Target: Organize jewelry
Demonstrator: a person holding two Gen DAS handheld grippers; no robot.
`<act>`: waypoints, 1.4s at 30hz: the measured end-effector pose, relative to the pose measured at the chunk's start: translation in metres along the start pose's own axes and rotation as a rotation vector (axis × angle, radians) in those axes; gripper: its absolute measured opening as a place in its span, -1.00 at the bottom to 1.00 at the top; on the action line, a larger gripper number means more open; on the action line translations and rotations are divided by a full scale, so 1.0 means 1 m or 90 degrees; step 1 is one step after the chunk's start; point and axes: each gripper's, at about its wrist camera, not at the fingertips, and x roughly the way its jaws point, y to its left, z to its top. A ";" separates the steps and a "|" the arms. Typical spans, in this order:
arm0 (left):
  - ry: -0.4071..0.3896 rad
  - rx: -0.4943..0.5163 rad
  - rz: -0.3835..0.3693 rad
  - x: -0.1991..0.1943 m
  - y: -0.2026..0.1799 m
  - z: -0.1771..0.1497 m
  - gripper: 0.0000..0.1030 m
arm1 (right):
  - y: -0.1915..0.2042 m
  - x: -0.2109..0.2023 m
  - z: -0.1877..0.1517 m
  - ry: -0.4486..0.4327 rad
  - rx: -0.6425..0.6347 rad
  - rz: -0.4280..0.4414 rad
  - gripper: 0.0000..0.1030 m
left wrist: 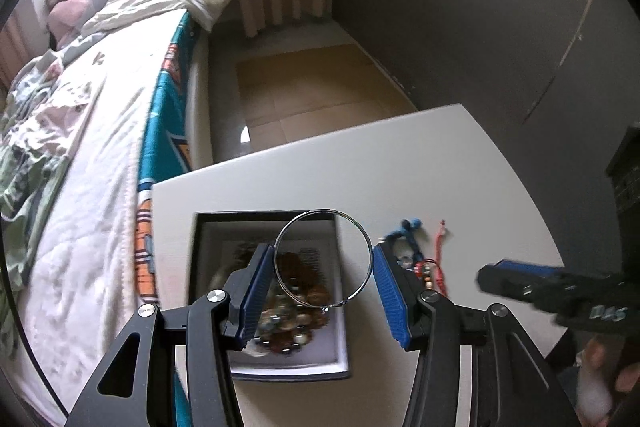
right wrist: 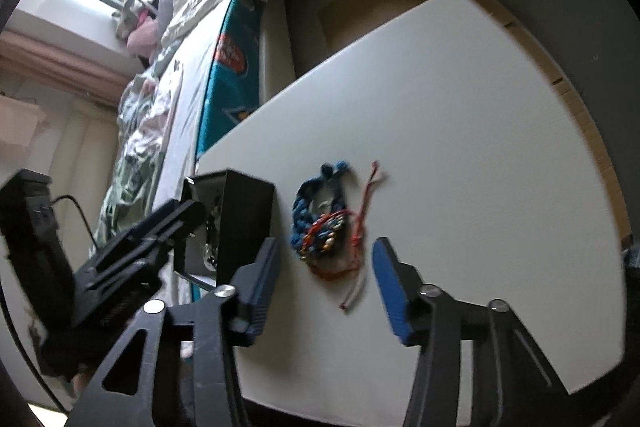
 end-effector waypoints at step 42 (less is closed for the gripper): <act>0.034 -0.116 -0.143 0.001 0.057 -0.003 0.47 | 0.050 -0.030 0.002 -0.122 -0.015 0.114 -0.82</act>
